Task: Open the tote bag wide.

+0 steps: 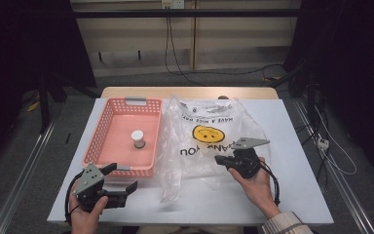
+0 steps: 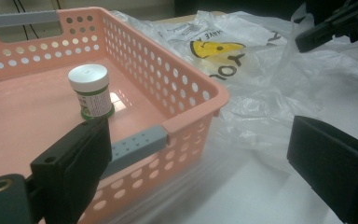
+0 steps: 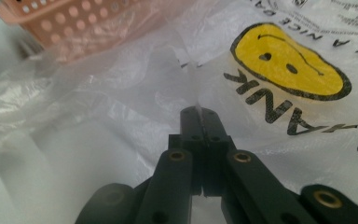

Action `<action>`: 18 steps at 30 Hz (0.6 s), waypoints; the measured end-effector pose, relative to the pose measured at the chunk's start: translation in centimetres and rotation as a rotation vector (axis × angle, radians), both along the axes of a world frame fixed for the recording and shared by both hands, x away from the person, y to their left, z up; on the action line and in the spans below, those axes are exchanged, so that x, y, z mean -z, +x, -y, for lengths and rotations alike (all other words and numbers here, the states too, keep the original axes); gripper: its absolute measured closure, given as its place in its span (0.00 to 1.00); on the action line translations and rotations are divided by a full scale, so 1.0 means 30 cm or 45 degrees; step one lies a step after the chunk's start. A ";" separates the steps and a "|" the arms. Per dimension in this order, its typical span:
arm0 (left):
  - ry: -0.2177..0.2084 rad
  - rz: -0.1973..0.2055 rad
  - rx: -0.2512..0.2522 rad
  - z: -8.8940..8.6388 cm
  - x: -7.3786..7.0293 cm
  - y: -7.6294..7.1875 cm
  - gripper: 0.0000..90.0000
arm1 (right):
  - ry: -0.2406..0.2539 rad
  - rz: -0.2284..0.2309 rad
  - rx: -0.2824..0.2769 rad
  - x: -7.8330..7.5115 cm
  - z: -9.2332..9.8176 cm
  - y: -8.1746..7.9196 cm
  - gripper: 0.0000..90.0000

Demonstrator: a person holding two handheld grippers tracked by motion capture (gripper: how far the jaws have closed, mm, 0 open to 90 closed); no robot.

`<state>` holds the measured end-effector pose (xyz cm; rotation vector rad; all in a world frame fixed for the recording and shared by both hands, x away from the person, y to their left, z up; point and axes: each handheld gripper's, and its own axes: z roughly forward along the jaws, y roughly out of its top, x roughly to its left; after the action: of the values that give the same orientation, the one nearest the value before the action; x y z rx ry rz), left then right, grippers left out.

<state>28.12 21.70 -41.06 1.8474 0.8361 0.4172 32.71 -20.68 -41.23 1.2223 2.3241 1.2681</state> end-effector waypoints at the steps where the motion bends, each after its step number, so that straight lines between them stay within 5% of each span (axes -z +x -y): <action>1: 0.002 0.000 0.000 0.001 0.000 0.001 0.07 | 0.011 0.012 0.000 -0.006 0.003 0.002 1.00; 18: 0.013 0.003 0.005 0.011 0.001 0.011 0.07 | 0.137 0.157 0.010 -0.128 0.006 0.071 1.00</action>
<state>28.45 21.39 -41.10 1.8572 0.8301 0.4224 34.83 -20.84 -37.39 1.1487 2.1885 1.4399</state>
